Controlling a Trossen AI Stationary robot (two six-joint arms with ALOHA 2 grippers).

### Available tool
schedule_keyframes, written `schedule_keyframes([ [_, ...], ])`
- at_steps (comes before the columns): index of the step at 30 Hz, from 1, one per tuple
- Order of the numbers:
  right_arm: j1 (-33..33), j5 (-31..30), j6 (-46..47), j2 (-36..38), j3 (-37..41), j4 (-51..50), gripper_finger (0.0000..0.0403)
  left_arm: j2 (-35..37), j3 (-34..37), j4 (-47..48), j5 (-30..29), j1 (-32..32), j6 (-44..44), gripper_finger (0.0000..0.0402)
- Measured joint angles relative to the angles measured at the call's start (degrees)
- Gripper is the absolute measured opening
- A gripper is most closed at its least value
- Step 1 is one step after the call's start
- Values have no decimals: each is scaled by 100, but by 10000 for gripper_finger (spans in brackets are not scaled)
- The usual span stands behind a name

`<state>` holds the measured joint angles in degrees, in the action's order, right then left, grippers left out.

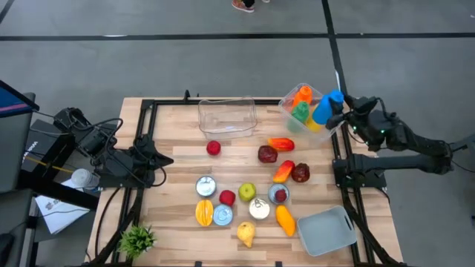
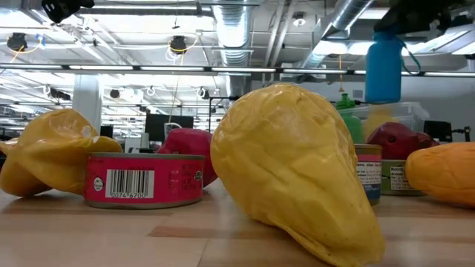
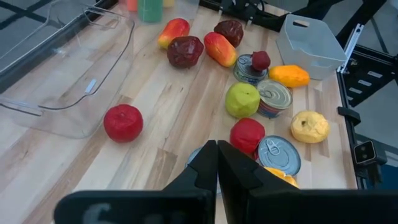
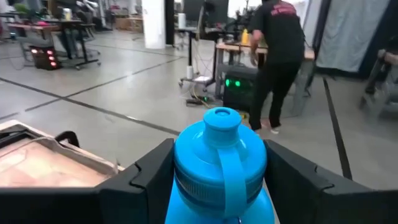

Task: Pick & Place Food Item
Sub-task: Put the blue water bottle into the transparent container

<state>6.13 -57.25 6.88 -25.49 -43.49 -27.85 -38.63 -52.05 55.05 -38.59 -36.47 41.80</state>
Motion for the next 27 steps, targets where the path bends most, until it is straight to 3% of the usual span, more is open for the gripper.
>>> schedule_keyframes([
  [8, -200, 16, 461, 1, -3, -342, 207, 0, 0, 0, 0, 0, 0, 0],
  [19, -247, -314, 1402, 3, -3, -1586, 208, 0, 0, 0, 0, 0, -2, 0],
  [27, -247, -495, 1568, 154, 853, -1098, 209, -1, 0, 1, 0, 0, -1, 0],
])
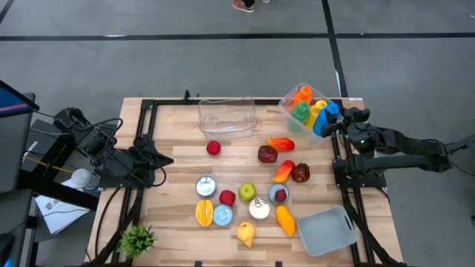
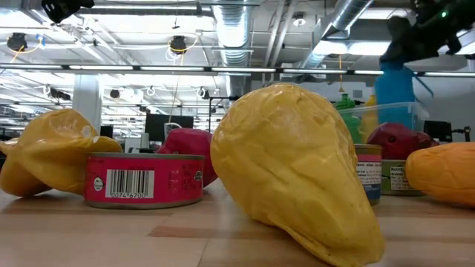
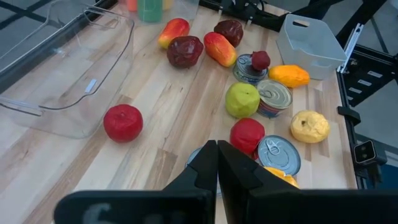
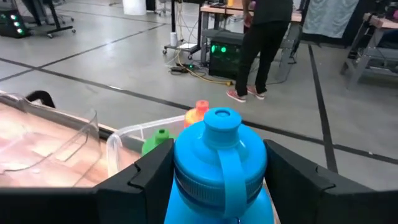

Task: Pick & Place Food Item
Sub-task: Put the blue water bottle into the transparent container

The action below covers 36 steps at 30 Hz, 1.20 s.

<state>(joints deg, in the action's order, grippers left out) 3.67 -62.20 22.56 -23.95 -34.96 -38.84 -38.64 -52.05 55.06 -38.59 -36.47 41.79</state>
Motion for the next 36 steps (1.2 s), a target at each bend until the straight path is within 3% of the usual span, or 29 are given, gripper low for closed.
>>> schedule_keyframes([
  [10, -1, -49, 280, 399, 848, 509, 210, -7, 0, -3, -29, 2, -1, 0],
  [19, -1, -80, 465, 396, 887, 583, 210, -12, 1, -3, -46, 0, 0, 0],
  [28, 169, -95, 891, 398, 1692, 1046, 211, -10, 2, -3, -46, 2, 1, 0],
  [36, 325, -84, 791, 398, 1727, 1146, 218, -10, 2, -3, -94, 0, -30, 0],
])
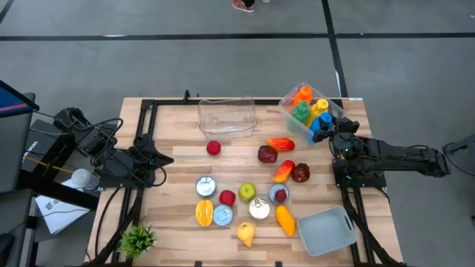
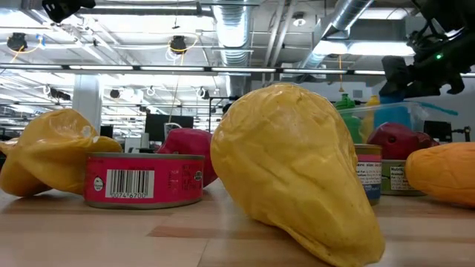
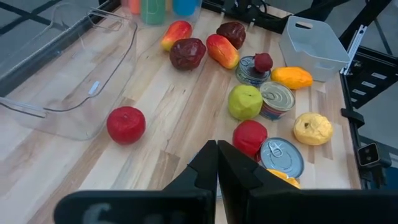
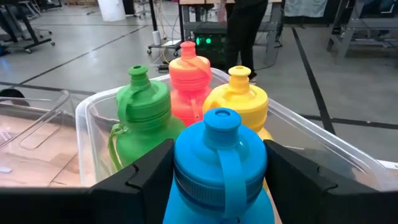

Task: Pick & Place Food Item
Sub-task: Put the blue water bottle into the transparent container, then put the blue and pink tuna can into the gray bin

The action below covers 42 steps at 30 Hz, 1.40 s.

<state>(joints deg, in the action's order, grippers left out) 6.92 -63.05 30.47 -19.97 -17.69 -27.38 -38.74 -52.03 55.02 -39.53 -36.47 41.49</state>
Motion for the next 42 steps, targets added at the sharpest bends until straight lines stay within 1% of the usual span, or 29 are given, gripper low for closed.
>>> schedule_keyframes([
  [10, 0, 37, 5, -6, 0, -26, 221, 0, -2, -7, -100, 0, -96, 0],
  [14, 0, 36, 170, -111, 87, -7, 221, 0, -1, -7, -100, 0, -97, 0],
  [19, 0, -53, 149, -195, 335, 407, 221, 0, 0, -7, -100, 0, -96, 0],
  [26, 0, -20, -42, -166, 363, 563, 225, 0, 0, -7, -98, 0, -82, 0],
  [34, -8, 157, -62, -173, 342, 526, 255, 0, 0, -68, -98, 0, -78, 0],
  [38, -7, 232, -116, -170, 159, 470, 278, 0, 0, -142, -96, 0, -78, 0],
  [42, -5, 232, -375, -170, -45, 455, 298, 0, 0, -146, -96, 0, -78, 0],
])
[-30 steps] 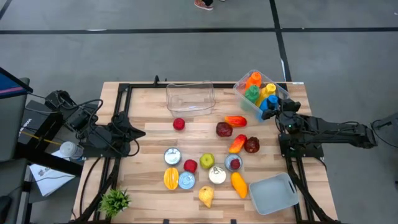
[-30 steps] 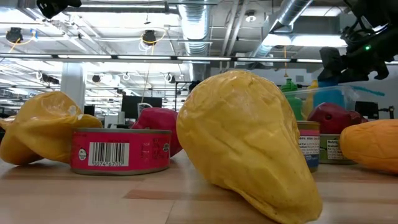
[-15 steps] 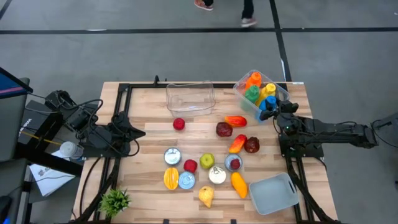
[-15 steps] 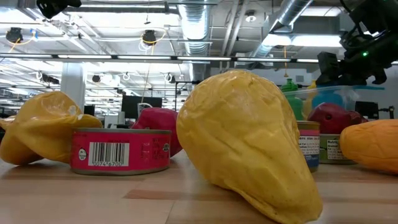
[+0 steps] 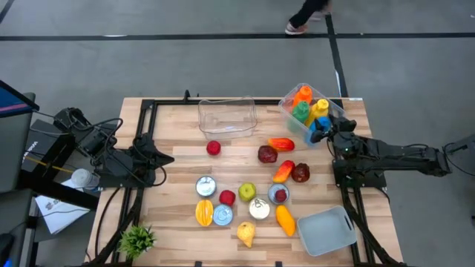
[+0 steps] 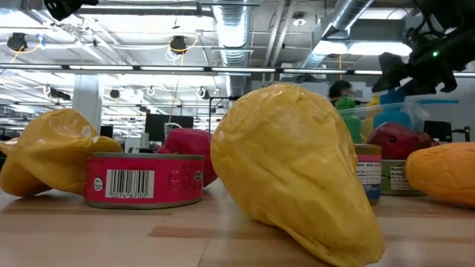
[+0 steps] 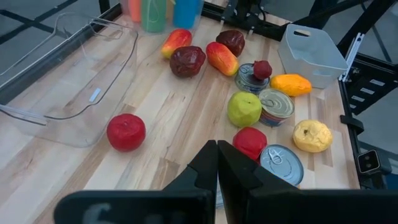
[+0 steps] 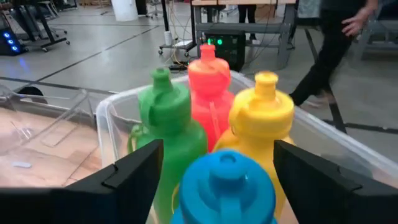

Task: Pick & Place Food Item
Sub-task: Put the blue and pink tuna can into the gray bin

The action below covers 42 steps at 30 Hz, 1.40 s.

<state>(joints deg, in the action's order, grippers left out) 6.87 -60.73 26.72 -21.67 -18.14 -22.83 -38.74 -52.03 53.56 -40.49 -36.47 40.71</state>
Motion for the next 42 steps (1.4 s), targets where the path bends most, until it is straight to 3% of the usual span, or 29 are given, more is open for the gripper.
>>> schedule_keyframes([
  [10, 0, -7, -51, -2, -978, -941, 306, 0, 0, 0, 0, 0, 2, 0],
  [17, -121, 125, -565, -3, -1919, -1340, 306, 0, 0, -2, 2, 2, 2, 0],
  [27, -710, 1100, -831, -140, -2463, -1423, 306, 0, 0, -6, 2, 0, 3, 0],
  [34, -1419, 2054, -639, -1052, -2467, -1324, 306, -59, 0, -7, 2, 0, 3, 0],
  [42, -2530, 2328, -655, -2557, -2465, -260, 306, -351, 0, -7, 7, 0, 4, 0],
])
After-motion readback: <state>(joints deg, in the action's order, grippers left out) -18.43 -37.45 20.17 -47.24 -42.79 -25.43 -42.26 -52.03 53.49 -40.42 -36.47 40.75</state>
